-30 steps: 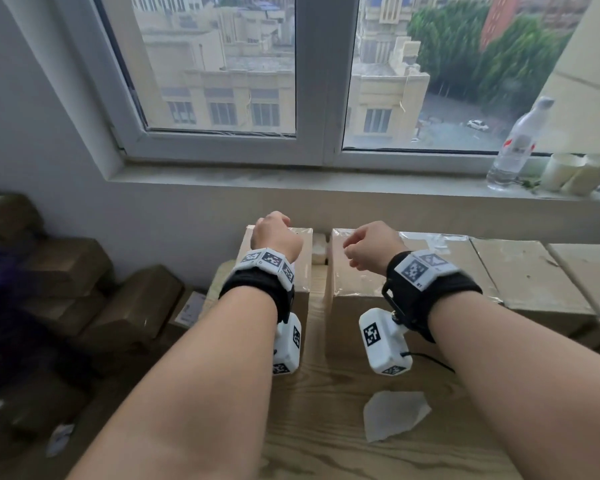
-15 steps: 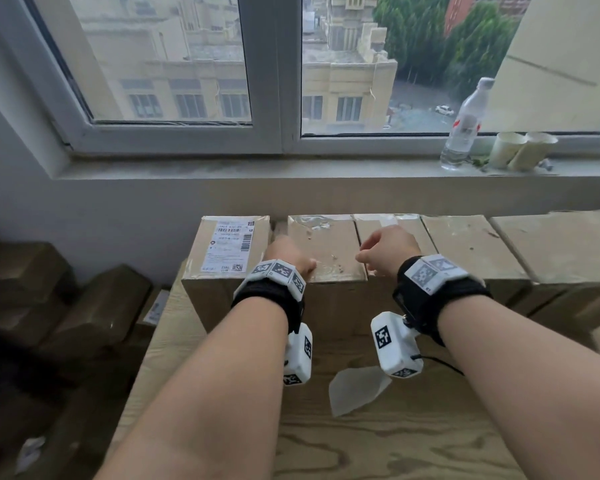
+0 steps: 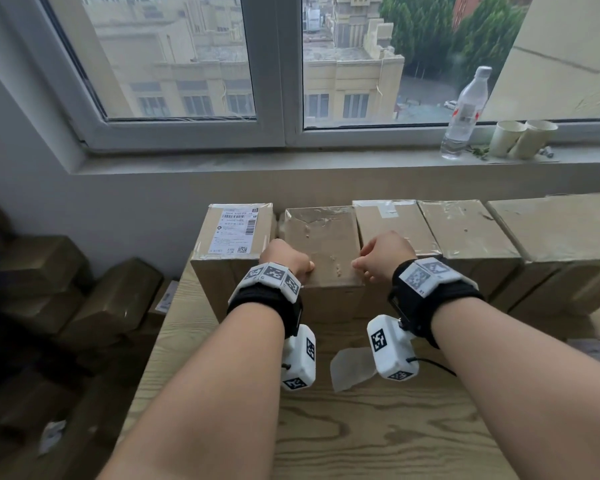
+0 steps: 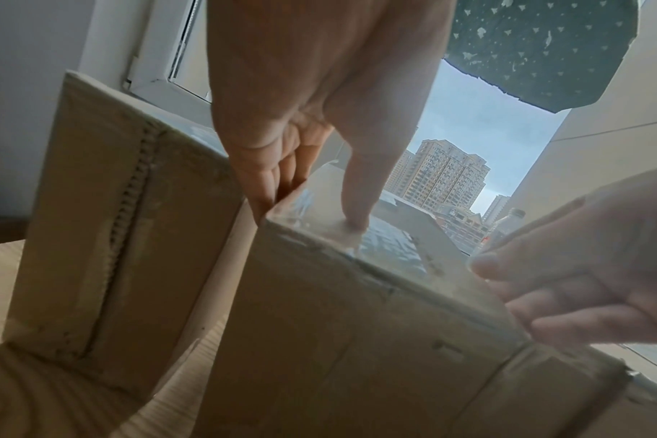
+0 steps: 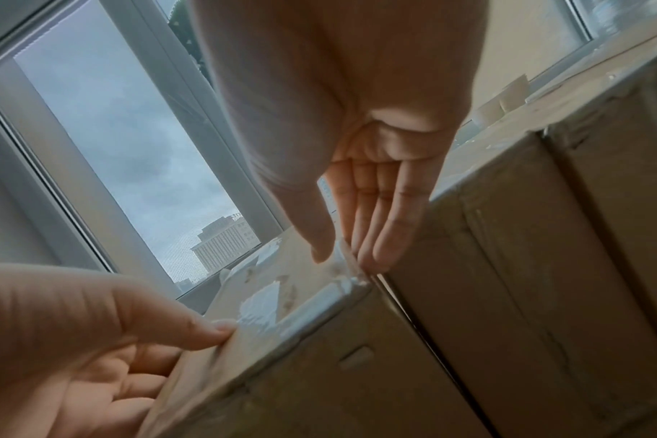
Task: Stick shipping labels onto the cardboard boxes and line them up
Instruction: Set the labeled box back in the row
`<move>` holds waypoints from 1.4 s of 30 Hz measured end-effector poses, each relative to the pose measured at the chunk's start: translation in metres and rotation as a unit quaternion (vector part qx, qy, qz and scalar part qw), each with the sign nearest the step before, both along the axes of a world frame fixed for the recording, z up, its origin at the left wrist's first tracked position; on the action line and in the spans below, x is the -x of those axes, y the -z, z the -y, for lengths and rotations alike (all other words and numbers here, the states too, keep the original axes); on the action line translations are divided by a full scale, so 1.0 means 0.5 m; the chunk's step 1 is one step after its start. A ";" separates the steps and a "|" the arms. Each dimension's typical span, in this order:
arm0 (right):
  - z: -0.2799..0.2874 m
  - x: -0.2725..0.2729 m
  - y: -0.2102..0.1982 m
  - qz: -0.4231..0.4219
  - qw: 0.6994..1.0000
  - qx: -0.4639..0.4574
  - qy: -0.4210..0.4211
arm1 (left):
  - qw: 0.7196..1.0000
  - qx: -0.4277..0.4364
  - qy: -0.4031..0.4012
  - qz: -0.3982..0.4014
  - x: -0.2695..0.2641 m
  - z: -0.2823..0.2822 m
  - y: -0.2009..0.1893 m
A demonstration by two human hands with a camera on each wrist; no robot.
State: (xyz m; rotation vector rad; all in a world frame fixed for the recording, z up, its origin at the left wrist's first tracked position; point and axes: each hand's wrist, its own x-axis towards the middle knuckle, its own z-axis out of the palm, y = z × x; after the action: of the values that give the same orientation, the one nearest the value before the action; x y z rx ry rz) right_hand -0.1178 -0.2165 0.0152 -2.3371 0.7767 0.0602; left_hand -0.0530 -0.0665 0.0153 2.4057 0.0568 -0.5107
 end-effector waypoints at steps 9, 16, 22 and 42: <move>-0.027 0.038 -0.042 0.071 0.997 -0.024 -0.013 | 0.997 0.046 -0.049 0.026 0.034 -0.033 -0.036; -0.032 0.080 -0.088 0.102 0.993 -0.050 -0.033 | 0.992 0.063 -0.100 0.045 0.093 -0.060 -0.085; -0.012 0.138 -0.125 0.102 0.991 -0.076 -0.037 | 0.992 0.054 -0.102 0.054 0.159 -0.054 -0.120; 0.216 0.369 -0.092 -0.017 0.999 -0.011 -0.034 | 0.994 0.096 -0.022 -0.044 0.350 0.167 -0.060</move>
State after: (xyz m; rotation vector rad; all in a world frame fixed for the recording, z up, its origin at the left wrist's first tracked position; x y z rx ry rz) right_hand -0.3024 -0.3246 0.0614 -2.3471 0.7106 0.1377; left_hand -0.2279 -0.1501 0.0452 2.1889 0.0959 -0.5757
